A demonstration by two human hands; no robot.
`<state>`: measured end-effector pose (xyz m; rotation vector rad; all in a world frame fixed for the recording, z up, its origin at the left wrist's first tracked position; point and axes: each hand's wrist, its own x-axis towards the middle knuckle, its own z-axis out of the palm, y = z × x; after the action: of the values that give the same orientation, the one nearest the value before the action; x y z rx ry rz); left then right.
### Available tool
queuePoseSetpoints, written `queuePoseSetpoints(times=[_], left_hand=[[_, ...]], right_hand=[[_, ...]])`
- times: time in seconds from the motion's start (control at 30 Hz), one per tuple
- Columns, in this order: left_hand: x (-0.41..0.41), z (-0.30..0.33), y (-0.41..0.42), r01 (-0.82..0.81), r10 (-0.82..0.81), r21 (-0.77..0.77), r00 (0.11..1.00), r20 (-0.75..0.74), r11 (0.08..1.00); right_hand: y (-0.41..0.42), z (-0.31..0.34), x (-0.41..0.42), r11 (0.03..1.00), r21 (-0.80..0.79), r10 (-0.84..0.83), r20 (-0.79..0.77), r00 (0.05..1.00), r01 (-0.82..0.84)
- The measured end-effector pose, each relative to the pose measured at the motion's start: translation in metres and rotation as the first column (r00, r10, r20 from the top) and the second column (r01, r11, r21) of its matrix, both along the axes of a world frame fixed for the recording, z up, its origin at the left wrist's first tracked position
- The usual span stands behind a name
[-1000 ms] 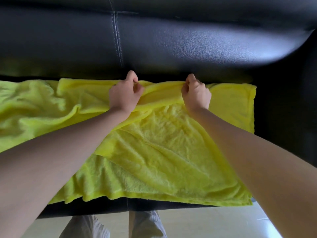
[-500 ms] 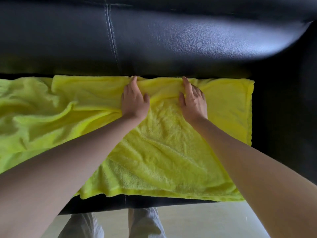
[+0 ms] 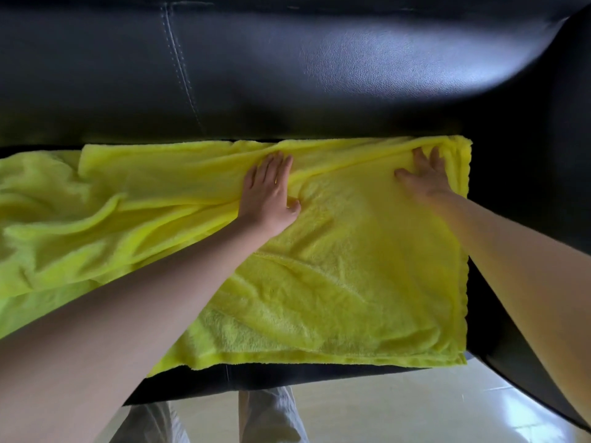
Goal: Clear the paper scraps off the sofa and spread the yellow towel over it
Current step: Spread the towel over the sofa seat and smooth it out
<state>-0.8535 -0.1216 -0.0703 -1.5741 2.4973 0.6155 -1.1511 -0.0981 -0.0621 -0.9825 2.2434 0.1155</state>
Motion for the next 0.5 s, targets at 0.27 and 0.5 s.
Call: queuePoseSetpoints(times=[0.27, 0.5], left_hand=[[0.008, 0.012, 0.002, 0.033, -0.045, -0.163, 0.997, -0.069, 0.986], [0.063, 0.034, 0.007, -0.098, 0.072, -0.208, 0.989, -0.127, 0.973]], right_hand=[[-0.001, 0.017, 0.048, 0.955, -0.296, -0.101, -0.231, 0.968, 0.029], [0.018, 0.025, 0.213, 0.763, -0.554, 0.231, -0.247, 0.941, -0.333]])
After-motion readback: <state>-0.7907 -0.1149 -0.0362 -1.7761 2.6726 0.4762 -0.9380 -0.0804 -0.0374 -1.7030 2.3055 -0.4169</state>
